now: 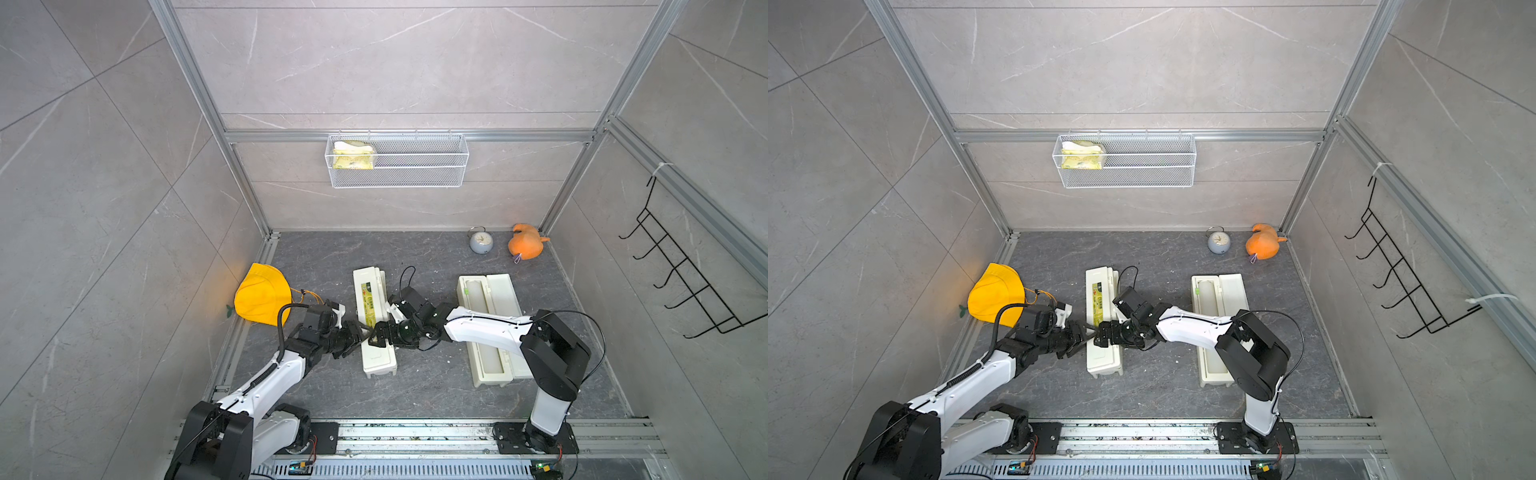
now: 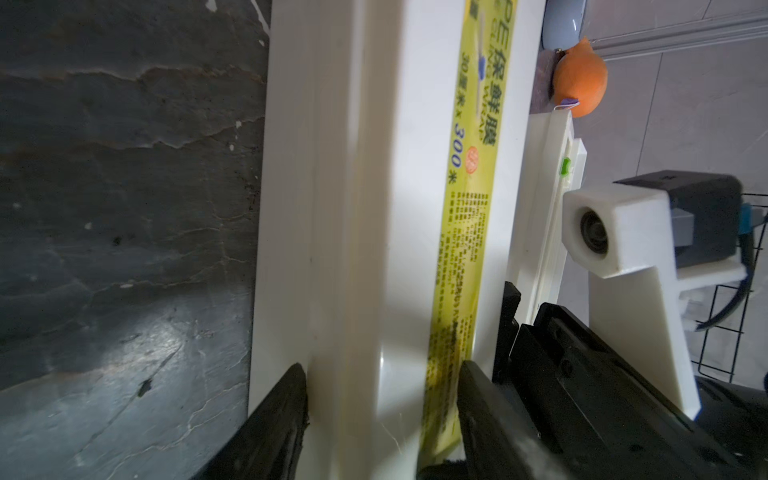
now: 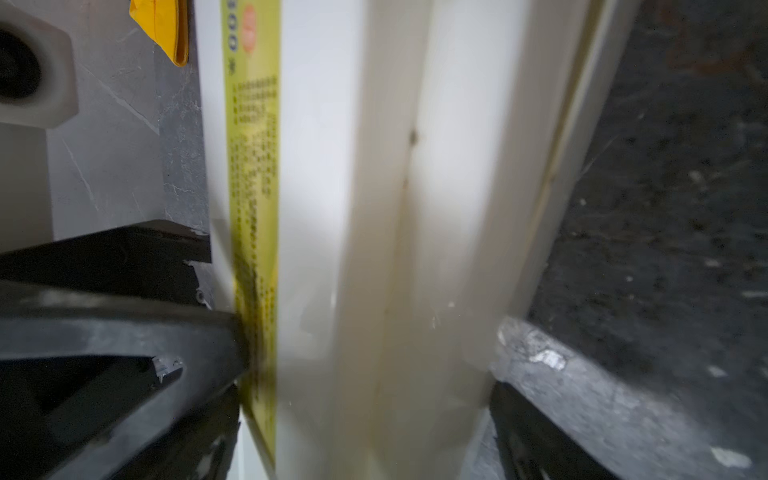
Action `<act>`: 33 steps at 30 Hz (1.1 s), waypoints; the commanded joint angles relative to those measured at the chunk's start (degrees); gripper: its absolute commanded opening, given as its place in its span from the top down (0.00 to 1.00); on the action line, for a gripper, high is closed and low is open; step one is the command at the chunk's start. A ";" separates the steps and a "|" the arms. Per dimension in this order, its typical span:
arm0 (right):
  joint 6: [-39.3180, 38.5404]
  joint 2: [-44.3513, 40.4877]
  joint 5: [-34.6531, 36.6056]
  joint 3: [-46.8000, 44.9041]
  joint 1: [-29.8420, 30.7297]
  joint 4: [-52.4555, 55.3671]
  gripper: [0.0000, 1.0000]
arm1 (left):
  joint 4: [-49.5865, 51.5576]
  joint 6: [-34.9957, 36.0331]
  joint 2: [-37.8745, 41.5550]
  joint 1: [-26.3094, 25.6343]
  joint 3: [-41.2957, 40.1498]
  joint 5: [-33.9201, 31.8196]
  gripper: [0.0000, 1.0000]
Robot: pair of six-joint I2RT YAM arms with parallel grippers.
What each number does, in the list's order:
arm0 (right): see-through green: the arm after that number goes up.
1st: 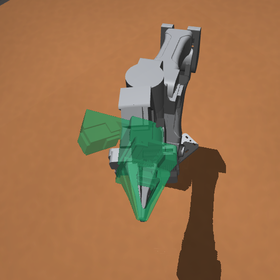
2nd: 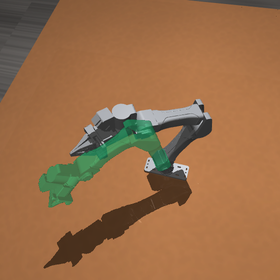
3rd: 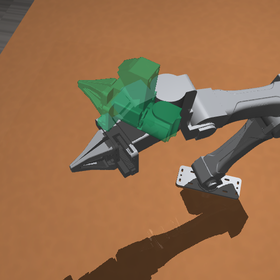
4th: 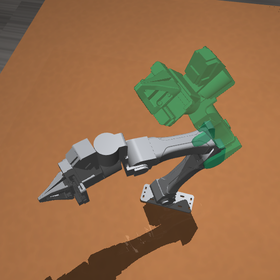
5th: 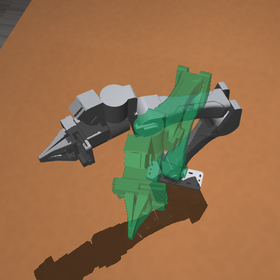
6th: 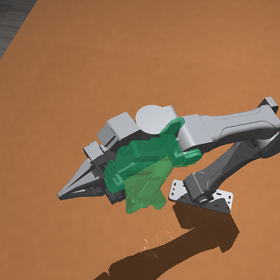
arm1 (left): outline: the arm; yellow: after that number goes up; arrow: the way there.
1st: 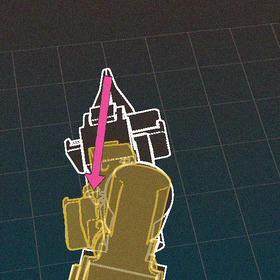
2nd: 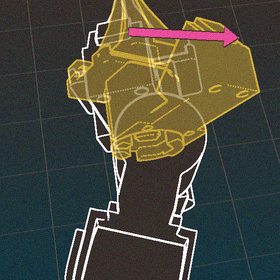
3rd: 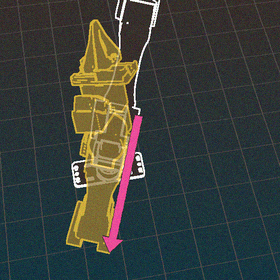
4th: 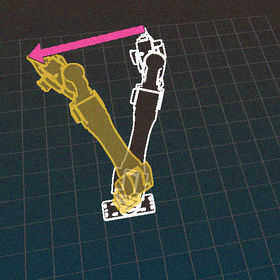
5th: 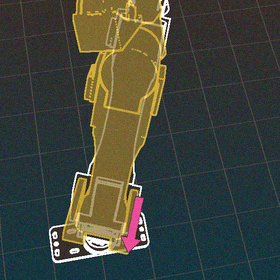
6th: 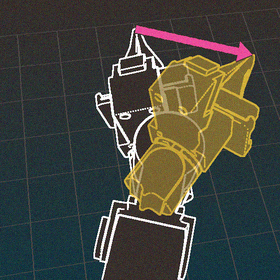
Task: Put plastic wrap rolls into dispensers
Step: Close the lid on the plastic wrap cutting box.
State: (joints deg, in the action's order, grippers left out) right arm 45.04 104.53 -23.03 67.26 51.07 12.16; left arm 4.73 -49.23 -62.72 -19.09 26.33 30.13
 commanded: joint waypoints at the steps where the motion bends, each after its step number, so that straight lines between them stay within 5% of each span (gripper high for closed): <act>1: 1.38 -2.26 -3.32 -2.45 0.04 -4.46 0.10 | 1.82 3.01 0.27 -2.03 2.95 0.40 0.41; 9: 6.69 -1.45 -9.16 -10.32 0.10 -14.78 0.25 | 4.04 7.70 0.03 -3.39 2.60 -0.01 0.38; 33: 0.31 0.99 -8.53 -5.90 -3.58 -9.26 0.24 | 10.17 16.27 -6.83 -6.93 4.71 -5.46 0.38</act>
State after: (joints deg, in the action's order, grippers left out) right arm 45.43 103.81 -31.83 60.90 48.25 4.10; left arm 11.46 -36.77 -66.50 -24.08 31.11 24.69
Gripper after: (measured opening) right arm 0.763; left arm 0.625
